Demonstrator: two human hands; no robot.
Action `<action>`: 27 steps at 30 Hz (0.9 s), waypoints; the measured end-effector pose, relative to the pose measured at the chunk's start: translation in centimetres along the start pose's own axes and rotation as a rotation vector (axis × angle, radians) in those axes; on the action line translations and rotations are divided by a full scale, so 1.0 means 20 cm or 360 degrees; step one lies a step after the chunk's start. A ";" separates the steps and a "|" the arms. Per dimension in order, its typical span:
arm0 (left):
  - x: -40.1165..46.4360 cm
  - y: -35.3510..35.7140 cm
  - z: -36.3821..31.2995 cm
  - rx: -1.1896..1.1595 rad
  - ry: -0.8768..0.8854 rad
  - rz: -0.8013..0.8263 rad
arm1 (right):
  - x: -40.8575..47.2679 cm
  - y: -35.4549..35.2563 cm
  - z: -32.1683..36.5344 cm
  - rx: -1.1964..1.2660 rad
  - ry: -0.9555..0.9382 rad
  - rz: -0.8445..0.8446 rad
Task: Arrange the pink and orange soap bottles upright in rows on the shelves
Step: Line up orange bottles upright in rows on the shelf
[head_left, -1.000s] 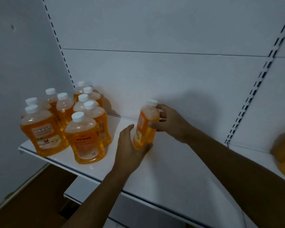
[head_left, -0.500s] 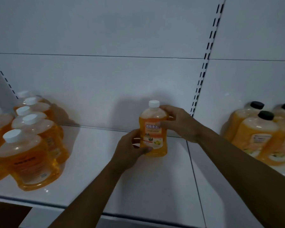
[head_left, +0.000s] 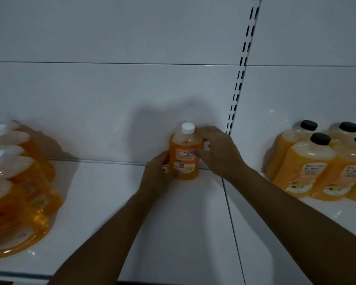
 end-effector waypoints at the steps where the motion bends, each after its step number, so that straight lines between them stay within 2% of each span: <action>1: 0.00 0.00 0.01 -0.0004 0.0002 0.0002 | 0.00 0.00 0.00 -0.0019 0.0001 -0.0024; 8: 0.03 0.01 0.06 0.0056 -0.0044 0.0048 | 0.03 0.03 -0.01 0.0000 0.0070 -0.0081; 14: 0.05 -0.02 0.05 0.0259 -0.0085 0.0109 | 0.03 0.06 0.01 0.0065 0.0058 -0.0122; 27: -0.02 -0.08 0.10 0.0309 -0.0212 -0.0090 | 0.05 0.14 0.04 0.0018 0.0081 -0.0098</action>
Point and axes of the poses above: each hand's wrist, its own x-axis towards the middle knuckle, its own y-axis out of the palm, z = x × y, the point moved 9 cm from there along x, towards the middle knuckle, and after that the axes turned 2 degrees about -x, right-handed, at the moved point
